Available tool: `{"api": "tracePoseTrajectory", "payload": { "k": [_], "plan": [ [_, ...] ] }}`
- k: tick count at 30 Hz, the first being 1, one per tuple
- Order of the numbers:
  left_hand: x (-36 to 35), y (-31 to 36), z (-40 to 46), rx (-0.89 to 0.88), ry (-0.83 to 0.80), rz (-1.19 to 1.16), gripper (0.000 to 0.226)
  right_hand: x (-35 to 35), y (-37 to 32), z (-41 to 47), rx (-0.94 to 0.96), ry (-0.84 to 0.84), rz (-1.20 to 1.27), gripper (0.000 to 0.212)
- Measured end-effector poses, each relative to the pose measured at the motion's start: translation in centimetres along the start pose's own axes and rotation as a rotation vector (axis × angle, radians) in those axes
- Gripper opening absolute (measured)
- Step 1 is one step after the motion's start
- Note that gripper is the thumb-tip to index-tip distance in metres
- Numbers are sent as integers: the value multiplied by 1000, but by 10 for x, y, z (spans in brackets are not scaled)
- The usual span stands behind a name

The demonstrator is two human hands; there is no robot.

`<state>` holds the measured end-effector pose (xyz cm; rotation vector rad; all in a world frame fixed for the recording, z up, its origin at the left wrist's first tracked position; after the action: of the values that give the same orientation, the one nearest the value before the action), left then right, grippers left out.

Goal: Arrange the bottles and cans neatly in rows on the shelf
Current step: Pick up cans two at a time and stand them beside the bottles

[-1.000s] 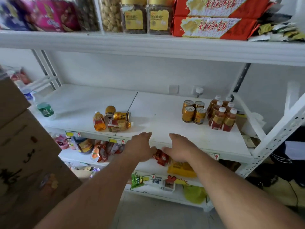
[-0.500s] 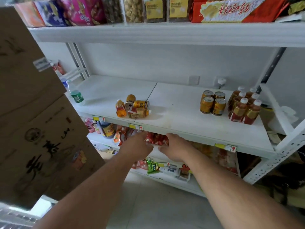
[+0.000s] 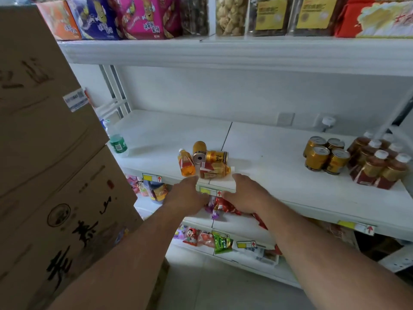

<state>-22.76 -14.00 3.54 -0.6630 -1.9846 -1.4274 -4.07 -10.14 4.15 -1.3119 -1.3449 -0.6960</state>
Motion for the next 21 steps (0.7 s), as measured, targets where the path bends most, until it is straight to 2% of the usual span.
{"api": "tracePoseTrajectory", "payload": {
  "k": [9, 15, 17, 21],
  "plan": [
    [29, -23, 75, -68, -35, -19, 69, 8, -35, 64, -66, 12, -15, 59],
    [38, -6, 120, -69, -43, -73, 35, 17, -32, 114, -88, -6, -68, 57],
    [41, 3, 131, -80, -17, -50, 36, 20, -31, 129, -72, 4, -56, 59],
    [43, 14, 154, -50, 10, -27, 54, 24, -27, 157, -26, -4, -78, 49]
  ]
}}
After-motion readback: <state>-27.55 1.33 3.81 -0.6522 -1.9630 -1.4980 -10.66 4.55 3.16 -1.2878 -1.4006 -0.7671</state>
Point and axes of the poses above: each hand's wrist, its own z-axis towards the middle knuckle, its own x-axis out of the back of the hand, y = z × x, the point moved 3 cm from there along z, towards the middle knuckle, and after that the axes turned 12 degrees about -z, right-handed, at the moved point
